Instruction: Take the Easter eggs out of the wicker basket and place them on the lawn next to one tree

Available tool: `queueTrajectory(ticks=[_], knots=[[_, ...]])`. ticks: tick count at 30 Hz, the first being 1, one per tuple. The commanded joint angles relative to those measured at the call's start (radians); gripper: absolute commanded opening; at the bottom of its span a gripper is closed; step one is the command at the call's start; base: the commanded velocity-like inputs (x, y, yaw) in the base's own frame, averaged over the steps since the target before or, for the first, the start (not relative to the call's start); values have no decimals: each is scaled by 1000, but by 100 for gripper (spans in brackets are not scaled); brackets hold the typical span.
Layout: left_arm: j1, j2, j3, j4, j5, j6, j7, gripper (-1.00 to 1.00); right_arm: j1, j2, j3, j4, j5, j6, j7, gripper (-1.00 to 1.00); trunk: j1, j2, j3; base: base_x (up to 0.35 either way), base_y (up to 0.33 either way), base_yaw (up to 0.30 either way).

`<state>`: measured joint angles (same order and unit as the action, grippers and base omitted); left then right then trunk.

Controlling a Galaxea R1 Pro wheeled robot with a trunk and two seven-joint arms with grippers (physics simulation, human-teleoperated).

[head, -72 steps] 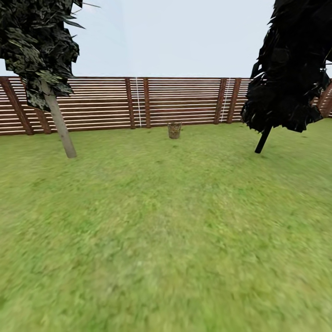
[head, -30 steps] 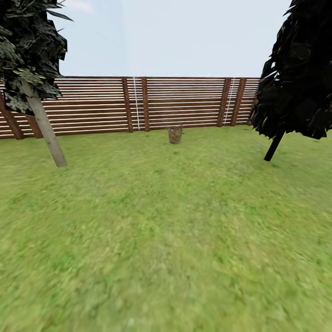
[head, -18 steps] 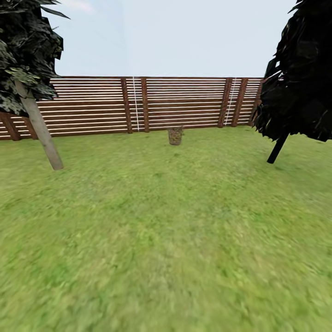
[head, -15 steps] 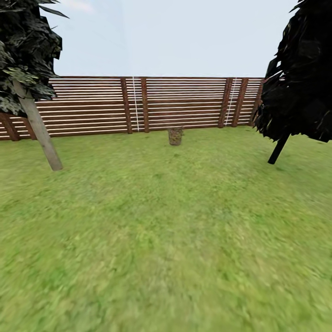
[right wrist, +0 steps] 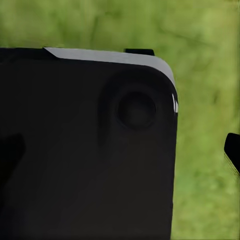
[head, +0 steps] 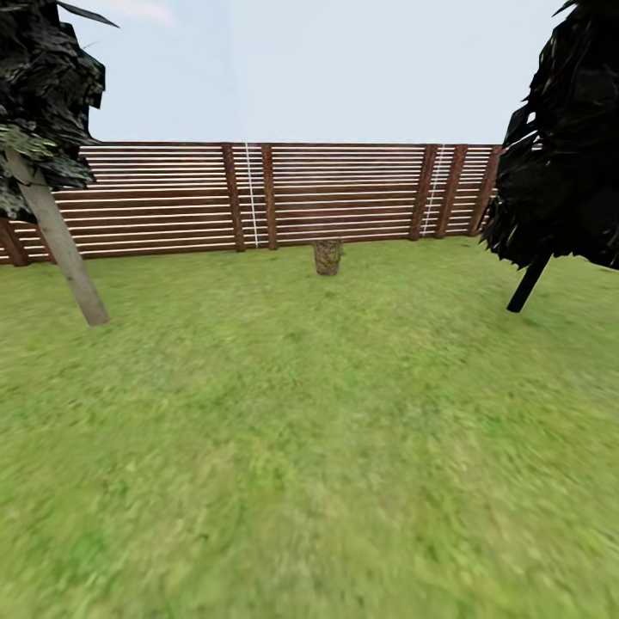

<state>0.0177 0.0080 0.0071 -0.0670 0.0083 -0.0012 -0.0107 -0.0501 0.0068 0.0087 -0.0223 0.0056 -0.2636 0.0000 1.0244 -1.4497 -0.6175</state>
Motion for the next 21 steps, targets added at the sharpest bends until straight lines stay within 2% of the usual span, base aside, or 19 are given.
queueTrajectory(ticks=[1,21], knots=[[1,1,1,-2,1,0,-1,100,-1,0,1,1,-1,-3,0,100,1,0,-1,341,0,0],[1,1,1,-2,1,0,-1,100,-1,5,-4,0,-4,-4,1,100,1,0,-1,341,0,0]])
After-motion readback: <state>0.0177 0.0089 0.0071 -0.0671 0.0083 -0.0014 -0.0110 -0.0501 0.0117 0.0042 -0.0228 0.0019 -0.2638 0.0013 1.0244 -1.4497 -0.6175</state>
